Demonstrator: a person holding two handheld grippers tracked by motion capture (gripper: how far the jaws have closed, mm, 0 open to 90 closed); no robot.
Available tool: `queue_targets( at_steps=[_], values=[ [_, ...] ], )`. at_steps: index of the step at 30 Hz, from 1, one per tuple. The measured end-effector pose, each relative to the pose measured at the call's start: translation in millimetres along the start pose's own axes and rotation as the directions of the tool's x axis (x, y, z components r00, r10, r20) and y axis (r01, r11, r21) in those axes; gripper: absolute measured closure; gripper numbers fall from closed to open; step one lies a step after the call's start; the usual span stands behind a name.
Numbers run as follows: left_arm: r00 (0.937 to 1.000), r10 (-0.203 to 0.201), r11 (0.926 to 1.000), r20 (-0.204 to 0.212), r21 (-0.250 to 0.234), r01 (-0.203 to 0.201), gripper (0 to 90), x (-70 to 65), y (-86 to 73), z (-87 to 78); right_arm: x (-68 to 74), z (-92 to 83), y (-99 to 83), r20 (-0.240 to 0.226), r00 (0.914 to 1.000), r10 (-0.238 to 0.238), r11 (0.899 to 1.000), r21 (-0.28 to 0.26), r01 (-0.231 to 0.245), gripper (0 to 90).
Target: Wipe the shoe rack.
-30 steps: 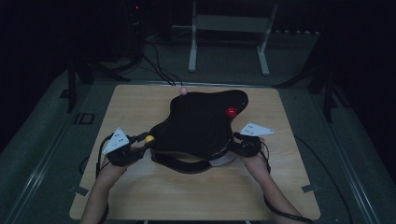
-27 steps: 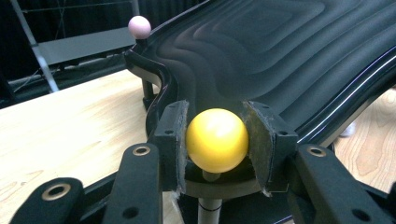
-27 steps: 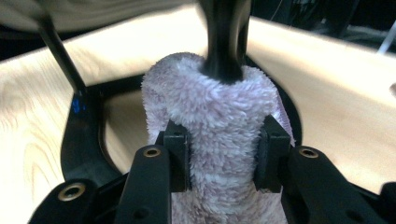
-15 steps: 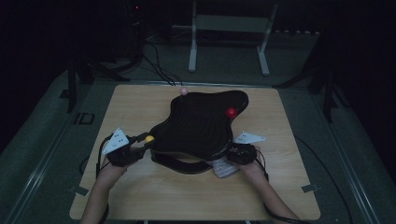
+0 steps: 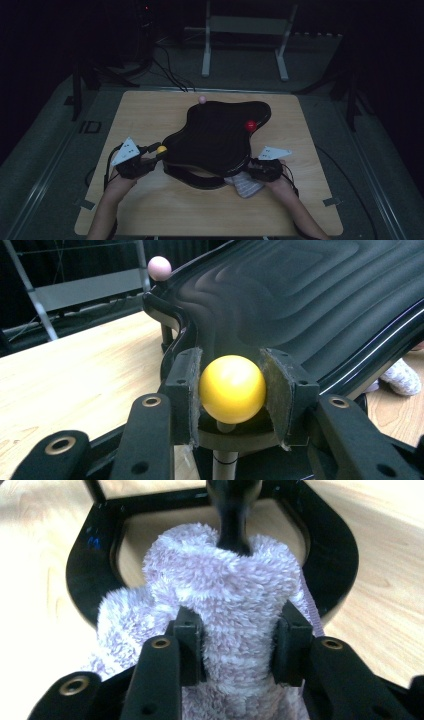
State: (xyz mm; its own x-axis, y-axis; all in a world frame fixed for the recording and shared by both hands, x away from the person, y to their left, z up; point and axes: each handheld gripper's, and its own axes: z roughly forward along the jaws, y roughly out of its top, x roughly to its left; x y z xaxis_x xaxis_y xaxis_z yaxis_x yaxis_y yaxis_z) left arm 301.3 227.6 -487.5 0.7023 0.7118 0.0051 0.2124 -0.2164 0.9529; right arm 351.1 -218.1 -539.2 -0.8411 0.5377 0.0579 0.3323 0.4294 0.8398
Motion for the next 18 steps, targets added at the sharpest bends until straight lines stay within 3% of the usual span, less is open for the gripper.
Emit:
queue_targets(
  at_steps=[4, 7, 12, 18],
  values=[
    [0.9999, -0.004, 1.0, 0.009, -0.005, 0.004, 59.6, 0.3, -0.7, 0.1, -8.1, -10.5, -7.6, 0.004, 0.9985, 0.055, 0.998, 0.014, -0.055, 70.8],
    [0.9999, 0.001, 1.0, 0.011, -0.006, -0.001, 59.6, -0.7, -0.7, 0.6, -13.6, -20.8, -2.7, 0.03, 0.9948, 0.097, 0.995, -0.003, -0.097, 71.8],
    [0.9999, -0.002, 1.0, 0.015, -0.01, 0.002, 59.5, -0.3, -1.2, 0.7, -21.4, -53.1, 16.1, 0.065, 0.9891, 0.132, 0.984, -0.128, -0.123, 72.0],
    [0.9999, -0.001, 0.9999, 0.012, -0.01, 0.001, 59.5, -0.8, -1.1, 0.9, -33.2, -99.9, 43.8, 0.172, 0.9741, 0.147, 0.962, -0.252, -0.101, 72.1]
  ],
)
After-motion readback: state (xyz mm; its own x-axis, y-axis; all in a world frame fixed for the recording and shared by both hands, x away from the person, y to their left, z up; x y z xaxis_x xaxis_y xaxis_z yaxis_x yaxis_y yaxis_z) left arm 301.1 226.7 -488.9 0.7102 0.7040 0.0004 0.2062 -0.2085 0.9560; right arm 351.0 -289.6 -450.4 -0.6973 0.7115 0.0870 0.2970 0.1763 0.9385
